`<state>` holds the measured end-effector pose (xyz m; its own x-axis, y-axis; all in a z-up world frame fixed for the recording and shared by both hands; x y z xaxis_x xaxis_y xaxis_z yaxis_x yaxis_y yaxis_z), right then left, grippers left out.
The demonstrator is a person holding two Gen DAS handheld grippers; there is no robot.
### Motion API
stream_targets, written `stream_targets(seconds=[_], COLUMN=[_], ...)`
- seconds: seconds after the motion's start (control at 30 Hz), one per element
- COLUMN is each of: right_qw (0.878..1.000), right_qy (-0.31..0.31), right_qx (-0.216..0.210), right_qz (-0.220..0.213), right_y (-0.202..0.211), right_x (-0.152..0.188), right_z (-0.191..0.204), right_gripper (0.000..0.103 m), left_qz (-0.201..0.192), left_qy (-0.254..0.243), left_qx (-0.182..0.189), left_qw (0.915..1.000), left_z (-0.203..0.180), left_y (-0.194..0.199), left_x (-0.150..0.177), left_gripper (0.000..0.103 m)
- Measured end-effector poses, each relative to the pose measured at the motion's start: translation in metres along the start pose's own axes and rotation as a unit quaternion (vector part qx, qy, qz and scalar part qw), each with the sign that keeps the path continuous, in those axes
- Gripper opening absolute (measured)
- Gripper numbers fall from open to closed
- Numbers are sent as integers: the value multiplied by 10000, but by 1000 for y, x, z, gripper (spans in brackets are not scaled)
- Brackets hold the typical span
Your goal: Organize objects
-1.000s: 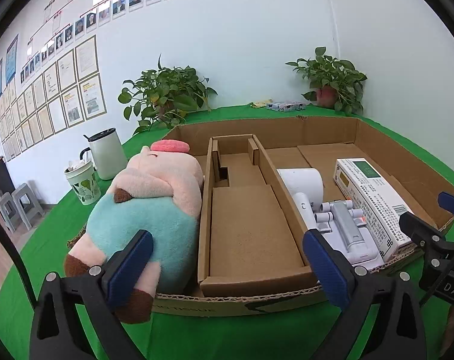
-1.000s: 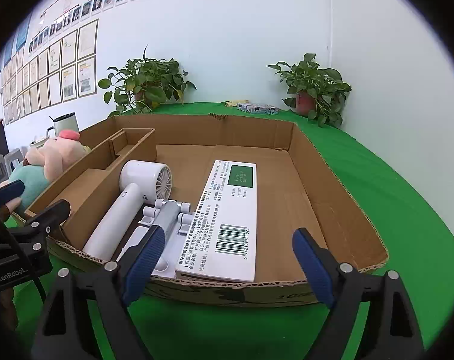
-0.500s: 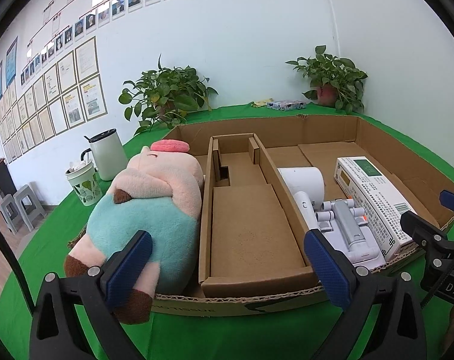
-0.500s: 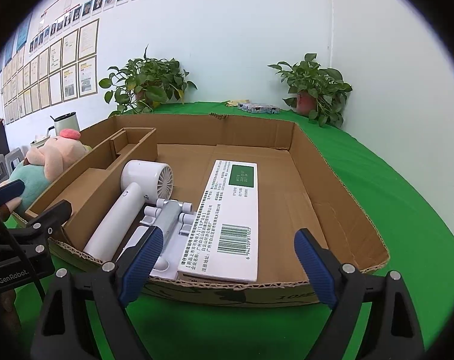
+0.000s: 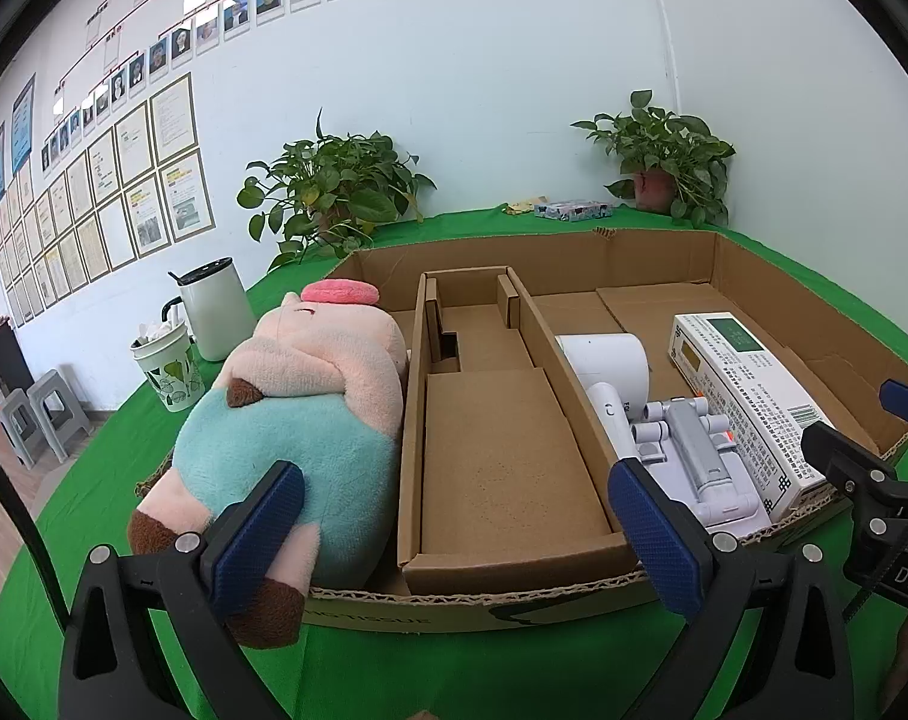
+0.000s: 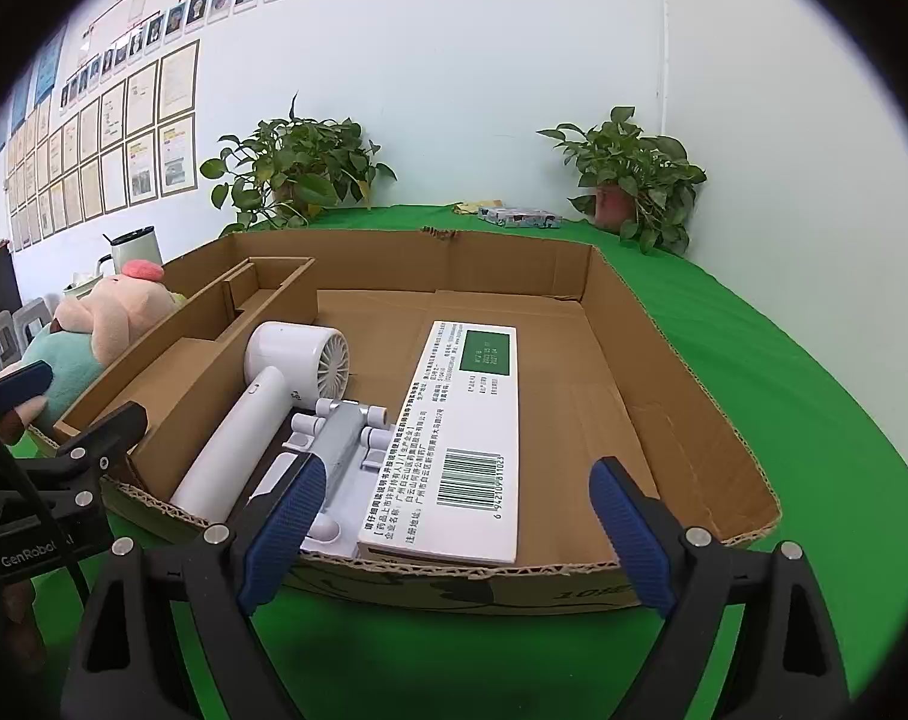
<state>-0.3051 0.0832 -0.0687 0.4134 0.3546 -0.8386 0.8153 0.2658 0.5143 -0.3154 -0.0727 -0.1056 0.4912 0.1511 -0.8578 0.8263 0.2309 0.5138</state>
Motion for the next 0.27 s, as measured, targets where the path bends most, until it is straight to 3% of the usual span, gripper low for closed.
stream_targets(seconds=[0.27], right_qw=[10000], right_qy=[-3], right_qx=[-16], right_qz=[-1], right_y=[1], right_x=[0], right_z=[1], right_gripper=[90], left_qz=[-4], left_qy=[-11], left_qx=[-23], left_qw=[10000], left_z=[-1], left_y=[1], left_x=[1], left_gripper=[102])
Point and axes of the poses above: each gripper's, at about its wrist camera, not at the fingertips, and y roughly against the way its jaws point, z to its left, x to its underside, the point moved 3 cm from there along -y, roughly the way its jaws point, and after that the axes turned 8 degrees about y, right-handed, at the moved point
